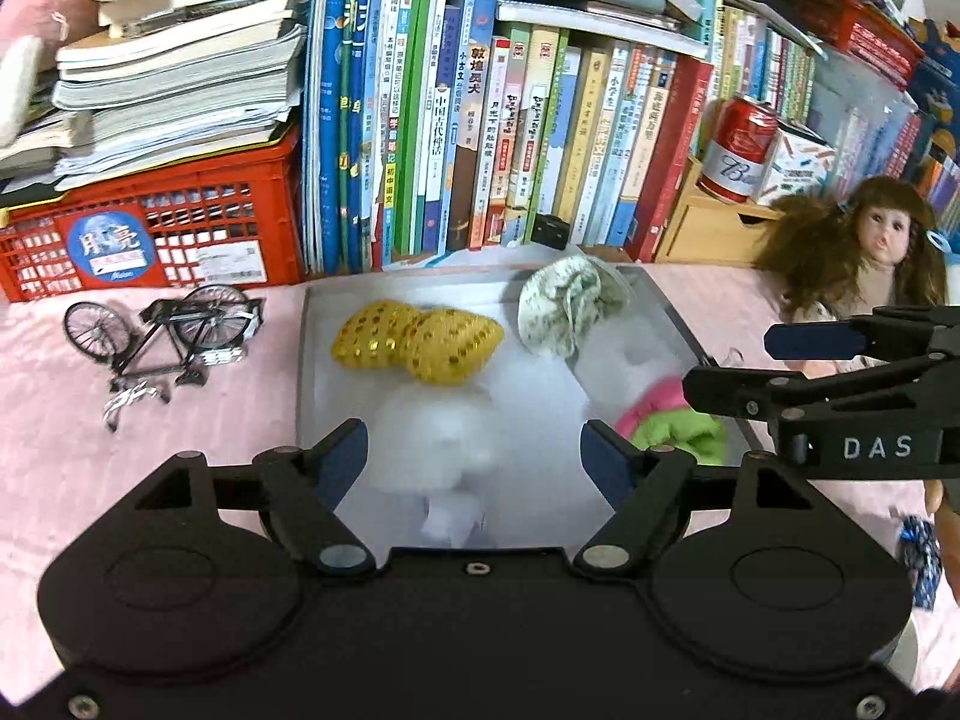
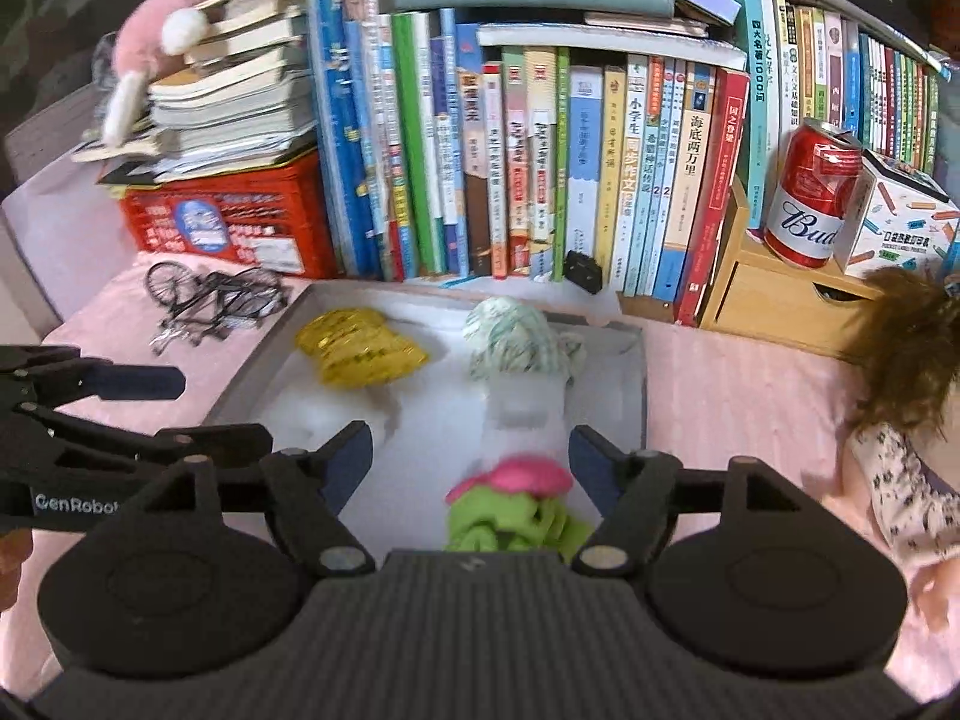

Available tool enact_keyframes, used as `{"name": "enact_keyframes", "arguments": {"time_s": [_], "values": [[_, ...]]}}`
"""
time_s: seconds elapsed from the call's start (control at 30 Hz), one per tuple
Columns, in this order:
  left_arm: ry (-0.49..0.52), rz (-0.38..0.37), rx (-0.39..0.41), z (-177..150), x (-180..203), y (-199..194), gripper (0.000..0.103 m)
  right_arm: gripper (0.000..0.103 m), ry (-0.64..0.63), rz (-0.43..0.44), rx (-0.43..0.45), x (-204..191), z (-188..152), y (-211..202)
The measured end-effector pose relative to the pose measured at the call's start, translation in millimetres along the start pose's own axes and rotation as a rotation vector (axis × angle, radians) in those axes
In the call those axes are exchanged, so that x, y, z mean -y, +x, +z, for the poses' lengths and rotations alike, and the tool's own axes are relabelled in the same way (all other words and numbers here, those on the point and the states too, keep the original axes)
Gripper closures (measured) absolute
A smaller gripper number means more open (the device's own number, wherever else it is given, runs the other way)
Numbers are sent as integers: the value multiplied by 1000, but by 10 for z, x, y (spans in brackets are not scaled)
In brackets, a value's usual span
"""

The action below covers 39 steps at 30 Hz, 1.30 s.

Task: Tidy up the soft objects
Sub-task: 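Move right gripper to purple plush while left gripper moves to blue packet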

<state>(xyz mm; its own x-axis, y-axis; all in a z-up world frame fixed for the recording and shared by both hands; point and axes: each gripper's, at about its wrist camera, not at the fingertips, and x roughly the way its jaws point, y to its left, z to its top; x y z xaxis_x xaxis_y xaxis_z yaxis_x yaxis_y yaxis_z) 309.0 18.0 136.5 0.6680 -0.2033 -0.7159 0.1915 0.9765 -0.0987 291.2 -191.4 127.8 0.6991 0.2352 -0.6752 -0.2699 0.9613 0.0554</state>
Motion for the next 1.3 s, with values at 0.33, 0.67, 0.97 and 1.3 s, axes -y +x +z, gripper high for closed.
{"name": "enact_keyframes", "arguments": {"time_s": [0.33, 0.67, 0.97, 1.3], "values": [[8, 27, -50, -354, -95, -400, 26, 18, -11, 54, -66, -277, -395, -405], [-136, 76, -174, -629, -498, -417, 30, 16, 67, 136, -237, -390, -625, -292], [-280, 116, -277, -829, -847, -262, 34, 15, 104, 118, -375, -483, -709, -53], [-411, 33, -363, -1040, -1003, -72, 54, 15, 92, 77, -436, -544, -773, 116]]}}
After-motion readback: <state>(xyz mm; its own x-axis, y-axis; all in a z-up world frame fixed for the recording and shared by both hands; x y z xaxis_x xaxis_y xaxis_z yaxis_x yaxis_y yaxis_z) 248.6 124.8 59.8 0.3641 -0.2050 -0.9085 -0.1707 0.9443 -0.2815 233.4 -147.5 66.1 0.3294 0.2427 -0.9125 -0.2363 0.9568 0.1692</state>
